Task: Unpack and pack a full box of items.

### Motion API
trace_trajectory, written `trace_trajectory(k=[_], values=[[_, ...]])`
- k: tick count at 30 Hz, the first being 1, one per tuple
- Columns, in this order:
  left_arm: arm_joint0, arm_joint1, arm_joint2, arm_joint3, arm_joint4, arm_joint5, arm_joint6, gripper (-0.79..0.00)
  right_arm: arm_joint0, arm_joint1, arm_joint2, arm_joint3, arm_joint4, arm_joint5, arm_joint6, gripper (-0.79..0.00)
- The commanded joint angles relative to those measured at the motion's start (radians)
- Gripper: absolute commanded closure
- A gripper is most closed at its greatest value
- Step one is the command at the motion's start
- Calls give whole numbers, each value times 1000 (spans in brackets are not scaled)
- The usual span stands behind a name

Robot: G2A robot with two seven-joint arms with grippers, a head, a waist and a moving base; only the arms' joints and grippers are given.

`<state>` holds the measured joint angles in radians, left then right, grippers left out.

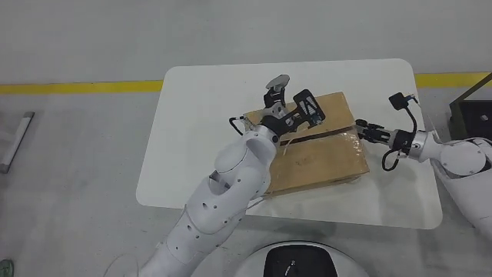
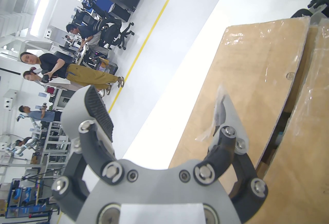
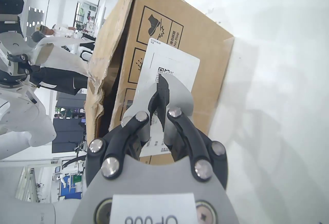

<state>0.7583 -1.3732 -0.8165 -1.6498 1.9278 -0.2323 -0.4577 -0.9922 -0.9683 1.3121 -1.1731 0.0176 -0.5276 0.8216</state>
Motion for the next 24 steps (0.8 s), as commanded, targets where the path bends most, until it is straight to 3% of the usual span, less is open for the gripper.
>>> trace_trajectory(k=[1, 15, 22, 24], values=[[4, -2, -2, -2, 4, 0, -1, -785, -3, -1, -7, -10, 4, -6, 7, 0], [0, -31, 41, 16, 17, -55, 18, -785, -29, -2, -22, -48, 12, -6, 9, 0], [13, -42, 33, -1, -14, -69, 18, -785, -41, 11, 39, -65, 17, 1, -1, 0], [22, -42, 13, -22, -41, -72, 6, -785, -49, 18, 70, -84, 29, -5, 5, -114]])
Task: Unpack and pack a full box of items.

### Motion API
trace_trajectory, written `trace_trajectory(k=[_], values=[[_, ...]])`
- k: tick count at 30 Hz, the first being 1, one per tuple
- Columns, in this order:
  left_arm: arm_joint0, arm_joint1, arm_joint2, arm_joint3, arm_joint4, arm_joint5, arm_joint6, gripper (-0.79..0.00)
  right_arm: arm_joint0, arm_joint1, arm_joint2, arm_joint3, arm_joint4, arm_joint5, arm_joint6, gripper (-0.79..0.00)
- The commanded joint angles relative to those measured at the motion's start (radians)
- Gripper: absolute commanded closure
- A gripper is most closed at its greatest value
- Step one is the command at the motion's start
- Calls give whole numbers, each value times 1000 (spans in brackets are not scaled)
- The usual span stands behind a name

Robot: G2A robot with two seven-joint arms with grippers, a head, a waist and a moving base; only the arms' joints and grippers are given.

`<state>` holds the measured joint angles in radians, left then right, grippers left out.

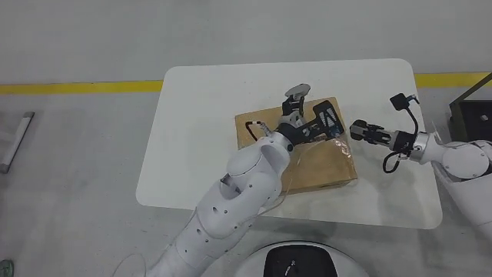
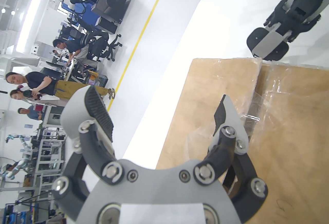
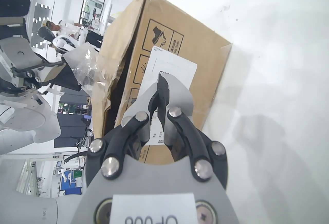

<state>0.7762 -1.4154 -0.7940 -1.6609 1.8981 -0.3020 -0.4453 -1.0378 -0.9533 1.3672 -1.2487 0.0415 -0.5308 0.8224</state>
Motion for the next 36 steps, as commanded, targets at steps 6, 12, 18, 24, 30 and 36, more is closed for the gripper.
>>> trace_trajectory(k=[6, 12, 18, 24, 30, 36], values=[[53, 4, -95, -108, -82, 19, -55, -785, -45, 24, 104, -130, 10, -34, 38, -299], [112, 11, -189, -200, -140, 47, -121, -785, -104, 38, 134, -322, -144, -94, 42, -382], [204, 22, -293, -269, -188, 69, -199, -785, -156, 37, 122, -489, -332, -110, -54, -523], [306, 35, -398, -324, -239, 75, -277, -785, -196, 37, 99, -646, -560, -81, -105, -785], [361, 43, -454, -358, -239, 89, -297, -785, -217, 33, 54, -734, -765, -14, -145, -785], [367, 44, -464, -358, -238, 92, -284, -785, -190, 22, -29, -745, -919, 78, -173, -785]])
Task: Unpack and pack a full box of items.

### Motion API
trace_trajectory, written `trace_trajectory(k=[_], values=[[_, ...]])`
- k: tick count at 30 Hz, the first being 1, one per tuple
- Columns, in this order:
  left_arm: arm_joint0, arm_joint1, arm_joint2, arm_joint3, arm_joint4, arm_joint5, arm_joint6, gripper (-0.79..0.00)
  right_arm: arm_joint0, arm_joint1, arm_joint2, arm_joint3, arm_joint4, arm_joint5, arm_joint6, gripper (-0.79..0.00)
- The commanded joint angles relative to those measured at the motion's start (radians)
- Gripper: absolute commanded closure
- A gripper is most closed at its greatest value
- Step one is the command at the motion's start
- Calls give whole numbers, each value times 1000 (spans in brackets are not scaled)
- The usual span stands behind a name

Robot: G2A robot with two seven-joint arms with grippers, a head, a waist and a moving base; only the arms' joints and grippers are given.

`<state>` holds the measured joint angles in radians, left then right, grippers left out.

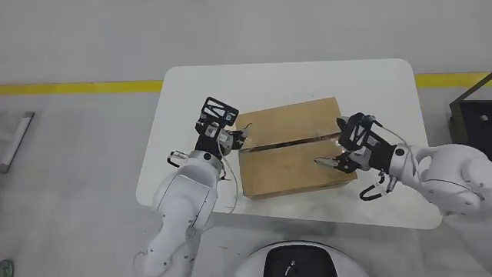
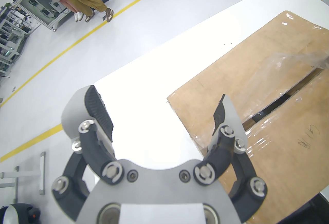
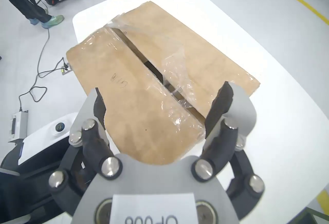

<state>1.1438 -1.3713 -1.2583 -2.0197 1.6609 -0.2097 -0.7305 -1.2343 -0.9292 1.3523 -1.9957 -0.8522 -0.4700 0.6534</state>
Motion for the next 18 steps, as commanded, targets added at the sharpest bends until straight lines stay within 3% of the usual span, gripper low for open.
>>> trace_trajectory(k=[1, 2, 4, 8, 10, 13, 18], values=[[-2, 0, 1, 2, -2, -1, 5, -785, 15, -5, -32, 6, -44, 33, -9, -613], [-2, 0, 2, 4, -2, -1, 7, -785, 25, -8, -48, 11, -66, 50, -13, -579], [-3, 0, 4, 7, -5, -1, 10, -785, 47, -13, -83, 22, -110, 75, -14, -409], [-4, 0, 6, 11, -8, 0, 13, -785, 89, -26, -151, 46, -195, 123, -18, -323], [-5, 0, 6, 12, -12, 1, 16, -785, 108, -31, -178, 57, -231, 138, -17, -234], [-8, 0, 5, 14, -14, 1, 19, -785, 129, -38, -207, 64, -283, 157, -15, 0], [-13, 0, 7, 21, -21, -4, 20, -785, 137, -43, -221, 52, -359, 181, -20, 0]])
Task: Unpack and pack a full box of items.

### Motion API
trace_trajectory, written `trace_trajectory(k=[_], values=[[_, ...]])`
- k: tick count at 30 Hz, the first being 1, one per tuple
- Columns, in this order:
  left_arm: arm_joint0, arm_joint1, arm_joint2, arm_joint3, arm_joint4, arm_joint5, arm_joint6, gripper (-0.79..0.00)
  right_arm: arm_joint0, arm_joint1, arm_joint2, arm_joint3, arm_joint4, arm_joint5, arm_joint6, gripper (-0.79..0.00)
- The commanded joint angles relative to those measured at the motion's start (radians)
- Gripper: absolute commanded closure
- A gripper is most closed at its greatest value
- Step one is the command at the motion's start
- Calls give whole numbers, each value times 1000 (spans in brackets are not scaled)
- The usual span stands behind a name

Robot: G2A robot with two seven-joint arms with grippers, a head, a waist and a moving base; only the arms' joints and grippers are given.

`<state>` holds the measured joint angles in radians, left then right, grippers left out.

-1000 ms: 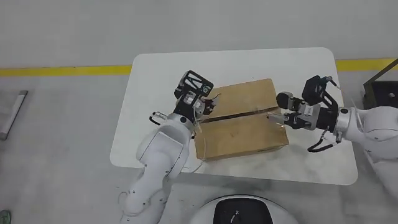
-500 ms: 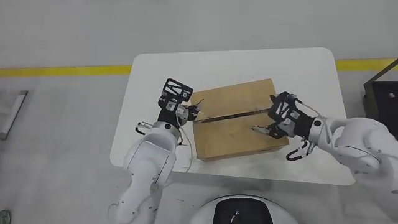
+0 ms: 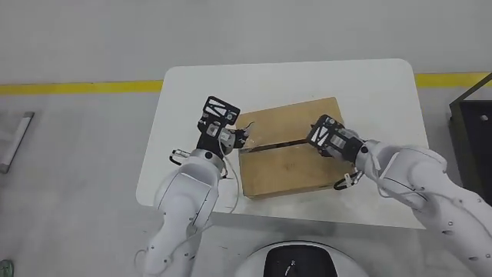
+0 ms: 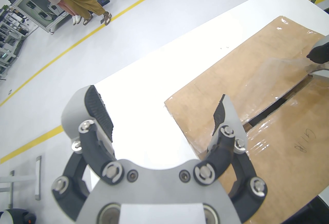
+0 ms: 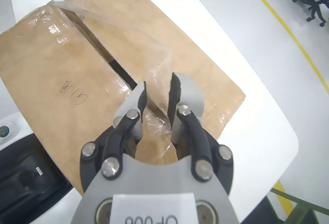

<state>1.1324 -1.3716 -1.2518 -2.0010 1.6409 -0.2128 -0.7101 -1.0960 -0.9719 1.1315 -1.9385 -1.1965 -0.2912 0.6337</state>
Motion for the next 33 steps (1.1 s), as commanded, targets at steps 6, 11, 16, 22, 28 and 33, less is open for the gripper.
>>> trace_trajectory(k=[6, 11, 16, 22, 28, 33], values=[[-11, 0, 5, 13, -13, -12, -8, -785, -26, 3, 21, -38, -107, -7, -9, 0], [-19, 0, 13, 29, -39, -36, -36, -785, -57, 11, 43, -75, -232, -49, -35, 0], [-27, -2, 22, 47, -101, -60, -69, -785, -91, 19, 57, -105, -356, -106, -62, 0], [-45, -3, 36, 66, -159, -90, -107, -785, -112, 20, 55, -95, -435, -136, -89, 0], [-52, -4, 54, 77, -215, -101, -136, -785, -121, 17, 54, -80, -470, -135, -101, 0], [-64, -4, 65, 92, -252, -126, -138, -440, -126, 14, 60, -70, -480, -143, -108, 0]])
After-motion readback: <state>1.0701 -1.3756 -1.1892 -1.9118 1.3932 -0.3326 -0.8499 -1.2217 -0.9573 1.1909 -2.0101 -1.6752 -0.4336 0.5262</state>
